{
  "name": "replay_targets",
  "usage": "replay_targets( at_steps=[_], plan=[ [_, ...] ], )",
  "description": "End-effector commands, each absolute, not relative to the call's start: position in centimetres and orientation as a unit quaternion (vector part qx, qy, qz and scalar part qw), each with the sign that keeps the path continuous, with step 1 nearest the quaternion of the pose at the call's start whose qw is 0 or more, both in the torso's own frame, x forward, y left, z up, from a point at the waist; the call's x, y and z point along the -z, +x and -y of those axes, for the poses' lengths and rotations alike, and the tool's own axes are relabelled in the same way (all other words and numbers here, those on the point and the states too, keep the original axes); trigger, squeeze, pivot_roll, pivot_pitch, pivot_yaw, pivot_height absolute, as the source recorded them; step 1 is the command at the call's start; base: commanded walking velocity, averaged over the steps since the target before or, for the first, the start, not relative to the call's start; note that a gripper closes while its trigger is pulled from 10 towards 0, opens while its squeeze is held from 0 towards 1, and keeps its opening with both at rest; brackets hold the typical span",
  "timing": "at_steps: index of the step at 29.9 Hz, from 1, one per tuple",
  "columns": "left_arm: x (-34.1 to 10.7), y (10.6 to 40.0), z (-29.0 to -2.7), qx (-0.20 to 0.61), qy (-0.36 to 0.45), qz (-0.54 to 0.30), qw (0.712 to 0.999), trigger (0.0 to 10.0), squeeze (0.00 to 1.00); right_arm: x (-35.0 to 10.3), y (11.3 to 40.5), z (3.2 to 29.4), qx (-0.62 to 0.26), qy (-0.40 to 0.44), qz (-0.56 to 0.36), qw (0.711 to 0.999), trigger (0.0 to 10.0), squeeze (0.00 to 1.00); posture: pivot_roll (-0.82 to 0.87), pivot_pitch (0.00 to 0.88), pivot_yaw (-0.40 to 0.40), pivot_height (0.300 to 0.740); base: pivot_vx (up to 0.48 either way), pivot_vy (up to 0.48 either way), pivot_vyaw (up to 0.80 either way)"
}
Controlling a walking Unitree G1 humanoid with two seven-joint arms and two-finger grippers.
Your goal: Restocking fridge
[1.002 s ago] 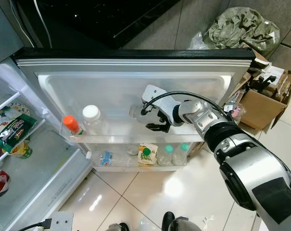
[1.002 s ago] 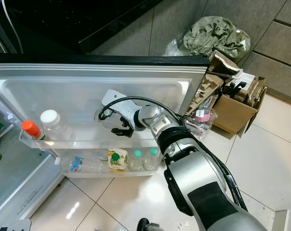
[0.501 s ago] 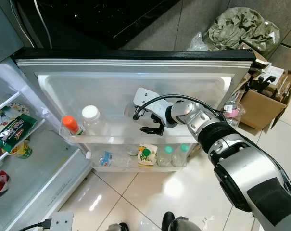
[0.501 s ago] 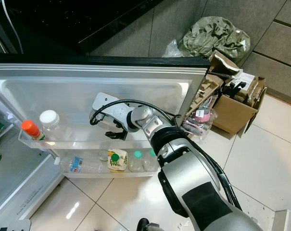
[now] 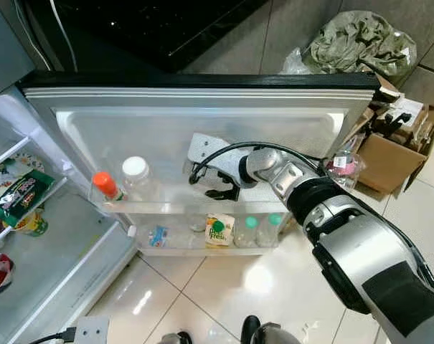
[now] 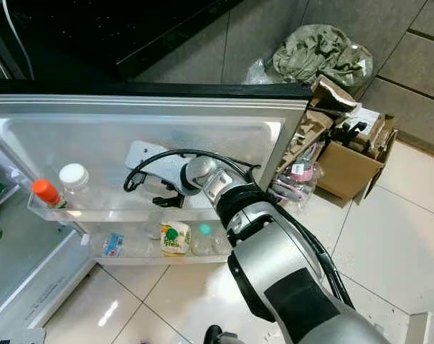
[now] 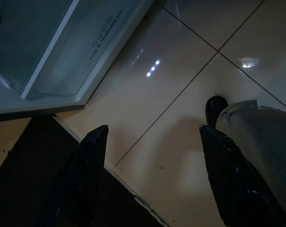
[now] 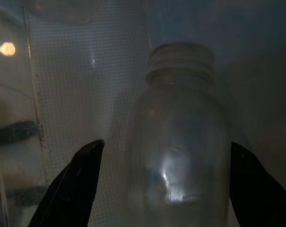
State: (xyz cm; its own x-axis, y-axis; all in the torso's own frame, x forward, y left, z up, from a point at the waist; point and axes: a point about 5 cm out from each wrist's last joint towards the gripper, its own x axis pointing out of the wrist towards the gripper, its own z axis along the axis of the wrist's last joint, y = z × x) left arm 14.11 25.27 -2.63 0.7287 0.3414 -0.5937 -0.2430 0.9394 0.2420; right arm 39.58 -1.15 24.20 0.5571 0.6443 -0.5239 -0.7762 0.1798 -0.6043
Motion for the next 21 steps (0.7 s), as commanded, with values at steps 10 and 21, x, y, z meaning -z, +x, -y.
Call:
replay_targets(
  at_steps=[10, 21],
  plan=[
    [3.3, 12.3, -25.4, -0.172, 0.073, -0.358, 0.915, 10.0, 0.00, -23.6, 39.4, 0.3, -0.459, -0.446, -0.080, 0.764, 10.0, 0.00, 0.06, 0.344, -0.056, 0.710, 0.000, 0.000, 0.00],
    [3.4, 12.1, -25.2, -0.173, 0.071, -0.358, 0.915, 10.0, 0.00, -25.1, 39.4, -0.3, -0.461, -0.366, -0.073, 0.805, 10.0, 0.00, 0.06, 0.345, -0.061, 0.710, 0.000, 0.000, 0.00]
  ],
)
